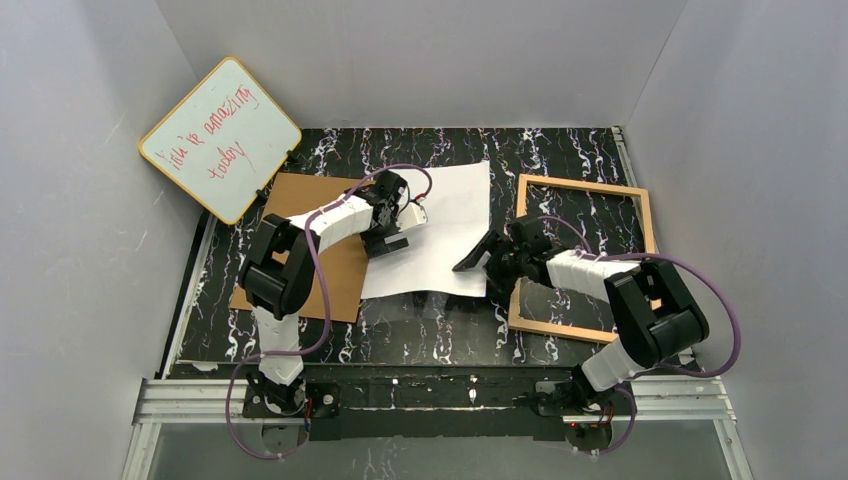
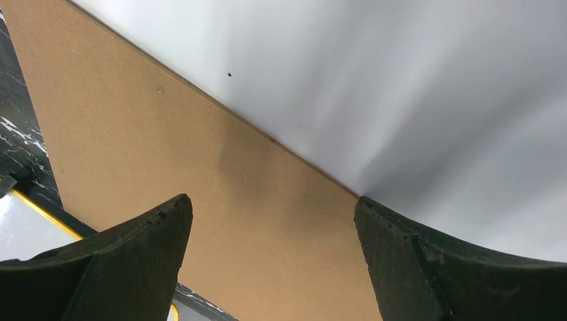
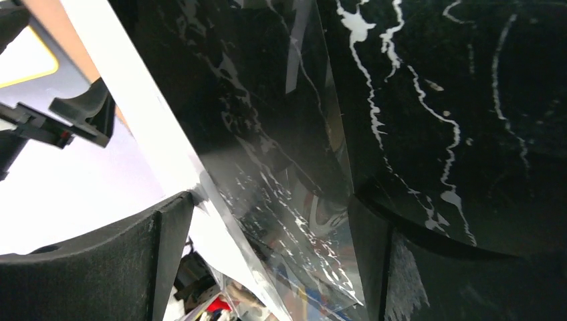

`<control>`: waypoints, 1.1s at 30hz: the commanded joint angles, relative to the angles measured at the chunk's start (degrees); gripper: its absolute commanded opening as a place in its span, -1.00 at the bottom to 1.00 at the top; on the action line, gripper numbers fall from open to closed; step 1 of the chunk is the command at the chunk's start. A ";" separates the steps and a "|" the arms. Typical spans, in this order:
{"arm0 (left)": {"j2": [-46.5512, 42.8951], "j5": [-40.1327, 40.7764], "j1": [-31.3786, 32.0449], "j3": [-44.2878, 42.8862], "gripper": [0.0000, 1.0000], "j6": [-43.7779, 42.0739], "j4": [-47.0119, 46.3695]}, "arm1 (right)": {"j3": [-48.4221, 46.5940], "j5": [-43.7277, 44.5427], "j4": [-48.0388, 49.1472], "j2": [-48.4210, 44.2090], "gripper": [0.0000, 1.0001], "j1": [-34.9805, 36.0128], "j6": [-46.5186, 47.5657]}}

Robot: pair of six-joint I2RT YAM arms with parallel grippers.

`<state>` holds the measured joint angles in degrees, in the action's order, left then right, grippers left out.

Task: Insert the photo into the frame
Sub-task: Pick up the photo at the center of the board, then place the photo at the center of the board.

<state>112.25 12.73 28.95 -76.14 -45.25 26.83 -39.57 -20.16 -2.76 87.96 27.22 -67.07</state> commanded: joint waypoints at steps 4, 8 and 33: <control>10.05 -8.69 -0.03 3.93 0.83 2.74 6.04 | 5.05 -8.69 24.60 0.65 0.87 -0.12 -5.60; 8.96 -10.57 -0.03 2.52 0.83 3.04 9.02 | 5.55 -10.92 31.23 0.18 0.87 -0.07 -6.61; 0.02 -16.47 -3.58 -19.03 0.91 4.50 31.21 | -3.07 -2.89 9.04 -8.75 -0.09 0.38 6.12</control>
<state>114.19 -0.56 27.16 -86.17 -42.39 50.04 -38.85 -28.42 16.60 86.43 27.40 -67.40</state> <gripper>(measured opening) 0.948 0.539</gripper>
